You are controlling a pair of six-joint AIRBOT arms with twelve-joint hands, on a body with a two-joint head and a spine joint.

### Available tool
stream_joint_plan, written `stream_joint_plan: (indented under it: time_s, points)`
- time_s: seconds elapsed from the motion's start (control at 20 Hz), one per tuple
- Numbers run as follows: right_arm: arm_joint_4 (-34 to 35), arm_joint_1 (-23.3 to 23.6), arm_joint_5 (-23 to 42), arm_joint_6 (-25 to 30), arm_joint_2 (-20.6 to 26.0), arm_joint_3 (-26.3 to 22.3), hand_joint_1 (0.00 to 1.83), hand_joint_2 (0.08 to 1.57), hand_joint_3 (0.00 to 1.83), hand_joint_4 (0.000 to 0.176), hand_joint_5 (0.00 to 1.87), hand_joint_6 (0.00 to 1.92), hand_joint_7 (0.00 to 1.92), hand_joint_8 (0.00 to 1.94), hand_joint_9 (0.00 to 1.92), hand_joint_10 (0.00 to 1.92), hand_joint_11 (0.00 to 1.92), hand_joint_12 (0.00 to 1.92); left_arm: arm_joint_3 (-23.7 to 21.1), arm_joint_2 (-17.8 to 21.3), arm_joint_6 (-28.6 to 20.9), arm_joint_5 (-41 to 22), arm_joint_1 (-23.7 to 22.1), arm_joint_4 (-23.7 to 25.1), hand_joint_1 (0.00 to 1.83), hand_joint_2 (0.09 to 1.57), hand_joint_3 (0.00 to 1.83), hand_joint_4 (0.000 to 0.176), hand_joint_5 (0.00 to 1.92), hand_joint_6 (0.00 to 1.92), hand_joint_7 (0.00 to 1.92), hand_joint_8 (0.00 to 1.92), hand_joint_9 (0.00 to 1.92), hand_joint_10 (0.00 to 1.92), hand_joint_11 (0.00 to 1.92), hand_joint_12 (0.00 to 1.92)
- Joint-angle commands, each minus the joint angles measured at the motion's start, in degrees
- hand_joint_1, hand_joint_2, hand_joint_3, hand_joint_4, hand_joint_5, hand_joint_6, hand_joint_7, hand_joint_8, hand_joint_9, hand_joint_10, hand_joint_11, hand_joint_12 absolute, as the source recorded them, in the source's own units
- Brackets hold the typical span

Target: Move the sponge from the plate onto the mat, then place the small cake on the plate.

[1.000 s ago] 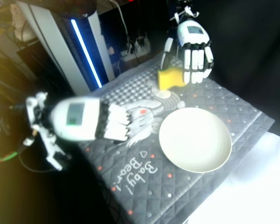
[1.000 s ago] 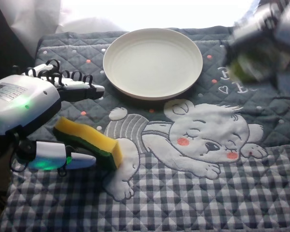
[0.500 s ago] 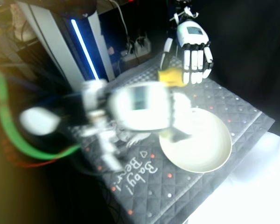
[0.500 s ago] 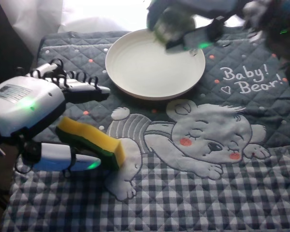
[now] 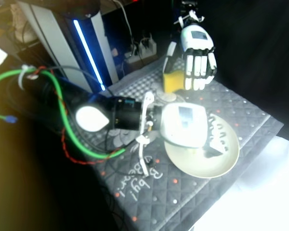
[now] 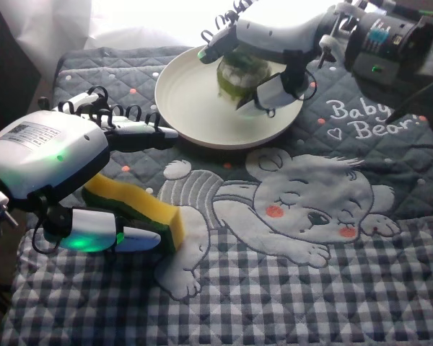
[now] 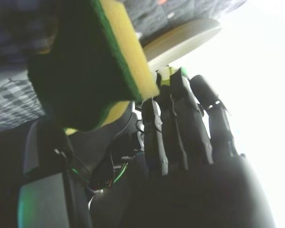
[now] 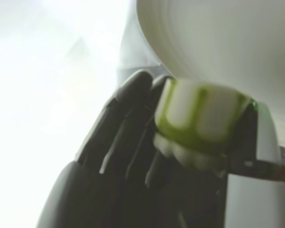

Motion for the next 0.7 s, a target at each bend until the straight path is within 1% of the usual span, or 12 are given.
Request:
stream_joint_plan:
  time_s: [0.0,0.1,0.2,0.25,0.3,0.35,0.4,0.45,0.5,0.55,0.6,0.65]
  points:
    - [1.4,0.7,6.2,-0.24,0.21,-0.2,0.89,0.99,0.0,0.014,0.4,0.0,0.38,0.0,0.42,0.0,0.08,0.89,0.24,-0.33,-0.2,-6.71,-0.69,0.69,0.76,0.85,0.0,0.072,0.49,0.0,0.49,0.0,0.55,0.01,0.01,1.31]
    - [1.37,0.7,6.21,-0.24,0.29,-0.68,0.88,0.97,0.0,0.013,0.33,0.0,0.33,0.0,0.39,0.0,0.0,1.09,0.24,-0.31,-0.24,-6.91,-0.68,0.69,0.79,0.84,0.0,0.08,0.47,0.0,0.48,0.0,0.52,0.0,0.0,1.22]
    - [1.26,0.1,6.43,-0.24,1.88,-1.64,0.89,0.97,0.0,0.018,0.33,0.0,0.35,0.0,0.41,0.0,0.03,1.07,0.39,-0.28,-1.0,-6.95,-0.68,0.95,0.79,0.85,0.0,0.079,0.47,0.0,0.48,0.0,0.53,0.0,0.0,1.25]
    - [1.28,-0.5,7.07,-0.24,3.2,-2.37,0.87,0.97,0.0,0.017,0.33,0.0,0.37,0.01,0.43,0.01,0.05,1.08,0.51,-0.23,-1.34,-6.82,-0.69,1.37,0.81,0.84,0.0,0.071,0.47,0.0,0.48,0.0,0.53,0.0,0.0,1.29]
    - [1.32,-1.19,7.81,-0.23,4.86,-3.22,0.88,0.96,0.0,0.03,0.33,0.0,0.4,0.0,0.43,0.01,0.07,0.97,0.5,-0.05,-1.34,-6.74,-0.75,1.69,0.79,0.84,0.0,0.071,0.47,0.0,0.49,0.0,0.54,0.0,0.0,1.32]
    - [1.82,-1.95,8.77,-0.23,6.64,-4.1,0.74,0.96,0.0,0.032,0.28,0.0,0.36,0.0,0.4,0.0,0.06,0.93,0.46,0.22,-1.34,-7.02,-0.79,1.79,0.81,0.82,0.0,0.066,0.49,0.01,0.49,0.0,0.52,0.0,0.0,1.27]
    - [2.25,-2.82,10.88,-0.22,9.14,-5.59,0.72,0.96,0.0,0.047,0.26,0.0,0.34,0.0,0.36,0.0,0.01,0.93,0.36,0.63,-1.36,-7.61,-0.79,1.8,0.8,0.81,0.0,0.056,0.5,0.0,0.48,0.0,0.5,0.0,0.0,1.19]
    - [2.91,-3.46,12.78,-0.22,11.56,-7.32,0.74,0.94,0.0,0.041,0.22,0.0,0.29,0.0,0.33,0.0,0.0,0.87,0.23,1.25,-1.57,-8.37,-0.91,2.03,0.8,0.83,0.0,0.034,0.48,0.0,0.46,0.0,0.45,0.01,0.0,1.06]
    - [3.35,-4.05,15.16,-0.22,13.34,-8.53,0.74,0.94,0.0,0.041,0.22,0.0,0.29,0.0,0.33,0.0,0.0,0.87,0.22,1.74,-2.09,-8.82,-1.18,2.41,0.8,0.83,0.0,0.034,0.48,0.0,0.46,0.0,0.45,0.01,0.0,1.06]
    - [4.41,-4.76,17.57,-0.22,16.31,-10.43,0.7,0.93,0.0,0.087,0.17,0.0,0.28,0.0,0.27,0.0,0.0,0.52,0.28,2.69,-3.25,-9.81,-1.57,3.08,0.8,0.8,0.0,0.036,0.45,0.0,0.45,0.0,0.45,0.01,0.0,1.05]
    - [5.72,-5.57,20.19,-0.22,18.7,-12.09,0.69,0.92,0.0,0.089,0.18,0.0,0.32,0.01,0.29,0.01,0.0,0.5,0.36,3.43,-4.3,-11.23,-1.81,3.42,0.81,0.8,0.0,0.019,0.44,0.0,0.46,0.0,0.45,0.01,0.0,1.06]
    - [7.15,-6.67,22.94,-0.22,21.05,-13.61,0.69,0.92,0.0,0.089,0.18,0.0,0.32,0.01,0.29,0.01,0.0,0.5,0.45,4.15,-5.35,-13.06,-1.82,3.59,0.81,0.8,0.0,0.019,0.44,0.0,0.46,0.0,0.45,0.01,0.0,1.06]
